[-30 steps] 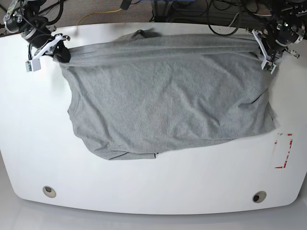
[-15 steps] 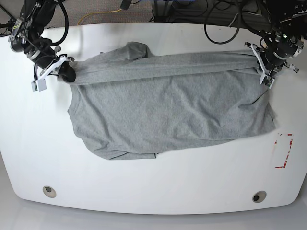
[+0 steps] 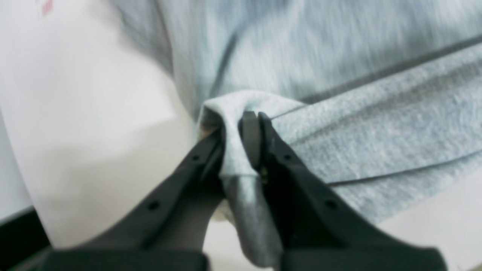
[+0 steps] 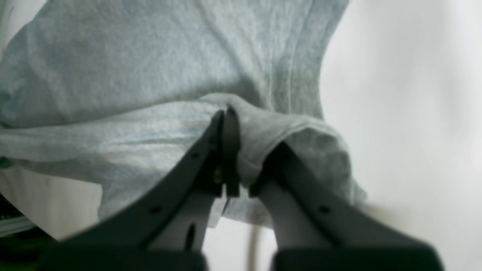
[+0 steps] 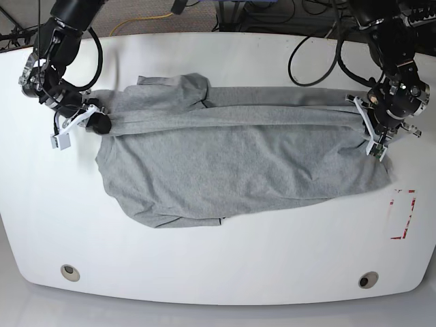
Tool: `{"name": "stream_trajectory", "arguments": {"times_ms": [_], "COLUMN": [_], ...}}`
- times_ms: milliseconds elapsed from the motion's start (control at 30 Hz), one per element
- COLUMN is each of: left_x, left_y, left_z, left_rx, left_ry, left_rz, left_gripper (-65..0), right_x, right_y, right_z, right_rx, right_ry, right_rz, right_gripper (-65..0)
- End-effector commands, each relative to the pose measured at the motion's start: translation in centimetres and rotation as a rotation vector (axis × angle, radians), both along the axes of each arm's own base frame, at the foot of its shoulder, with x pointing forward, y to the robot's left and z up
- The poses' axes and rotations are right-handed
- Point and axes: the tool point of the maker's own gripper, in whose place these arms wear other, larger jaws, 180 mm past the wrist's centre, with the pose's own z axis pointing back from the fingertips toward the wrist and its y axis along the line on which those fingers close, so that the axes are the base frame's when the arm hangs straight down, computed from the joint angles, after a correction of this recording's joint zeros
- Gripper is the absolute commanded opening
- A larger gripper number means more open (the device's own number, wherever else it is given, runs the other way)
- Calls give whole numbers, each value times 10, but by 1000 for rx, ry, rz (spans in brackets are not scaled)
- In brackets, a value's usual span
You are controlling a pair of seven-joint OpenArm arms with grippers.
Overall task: Fold the T-shirt properly
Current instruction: 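Fold the held edge over the shirt body with both grippers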
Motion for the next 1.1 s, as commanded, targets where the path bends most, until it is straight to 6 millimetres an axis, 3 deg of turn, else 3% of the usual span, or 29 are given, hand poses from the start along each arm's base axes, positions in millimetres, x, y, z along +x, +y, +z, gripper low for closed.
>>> {"name": "stream_trajectory", "arguments": {"times_ms": [0, 67, 133, 233, 367, 600, 700, 800, 1067], "left_x": [9, 18, 27, 33, 44, 49, 39, 30, 7], "left_y": [19, 22, 24, 28, 37, 36, 26, 16, 42], "left_z": [7, 8, 10, 9, 21, 38, 45, 46, 58], "left_rx": [66, 67, 56, 50, 61, 83, 80, 20, -125], "left_ry": [2, -3, -13, -10, -38, -87, -113, -138, -226], "left_rz": [37, 48, 57, 66, 69, 61, 32, 12, 123], "left_gripper": [-539, -463, -363, -282, -268, -268, -268, -268, -268], "right_x": [13, 16, 17, 18, 19, 1, -13, -25, -44], "right_y": [-14, -17, -20, -23, -26, -25, -23, -26, -36], "right_z": [10, 10, 10, 11, 18, 40, 42, 35, 3], "right_rx": [-36, -53, -69, -82, -101, -204, -240, -267, -428], "right_ry": [-40, -48, -49, -52, -68, -105, -96, -59, 67], "right_rz": [-25, -34, -39, -41, -40, 2, 24, 35, 42], "right_gripper": [-601, -555, -469, -336, -205, -184, -184, -184, -181]}}
